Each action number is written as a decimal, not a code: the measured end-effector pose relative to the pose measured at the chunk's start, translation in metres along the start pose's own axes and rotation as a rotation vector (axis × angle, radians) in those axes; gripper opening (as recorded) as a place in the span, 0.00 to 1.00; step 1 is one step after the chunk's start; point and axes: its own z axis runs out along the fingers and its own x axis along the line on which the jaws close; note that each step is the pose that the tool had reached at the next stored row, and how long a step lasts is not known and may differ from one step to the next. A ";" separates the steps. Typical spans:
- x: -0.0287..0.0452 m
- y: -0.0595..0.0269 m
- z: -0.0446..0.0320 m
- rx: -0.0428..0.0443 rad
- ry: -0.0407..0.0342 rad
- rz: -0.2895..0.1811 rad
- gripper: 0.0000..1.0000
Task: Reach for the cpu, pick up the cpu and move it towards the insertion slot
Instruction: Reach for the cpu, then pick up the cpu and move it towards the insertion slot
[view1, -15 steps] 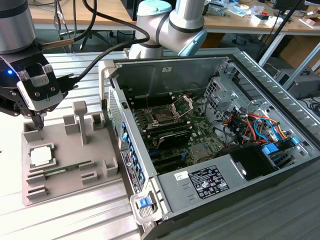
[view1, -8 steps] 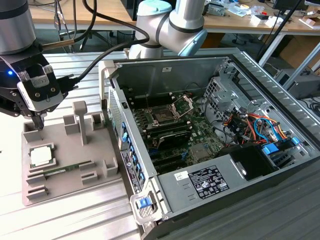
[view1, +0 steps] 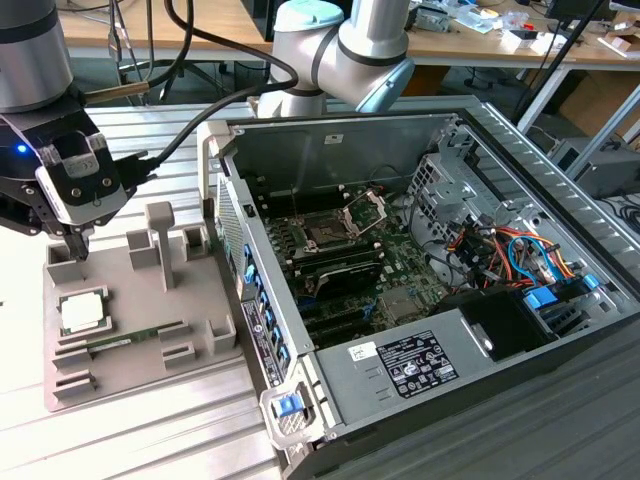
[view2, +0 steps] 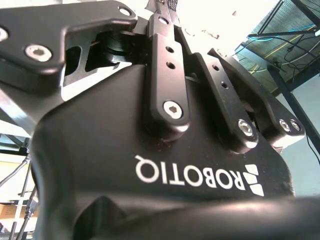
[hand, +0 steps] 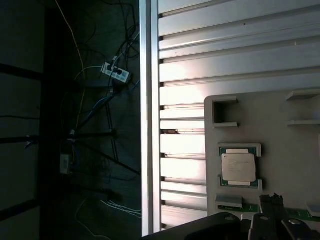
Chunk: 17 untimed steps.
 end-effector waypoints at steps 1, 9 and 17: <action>0.0000 0.0000 0.0002 0.0001 0.0000 0.000 0.10; 0.0000 0.0000 0.0020 0.0003 0.0000 0.000 0.10; 0.0000 0.0000 0.0037 0.0005 0.0000 0.000 0.10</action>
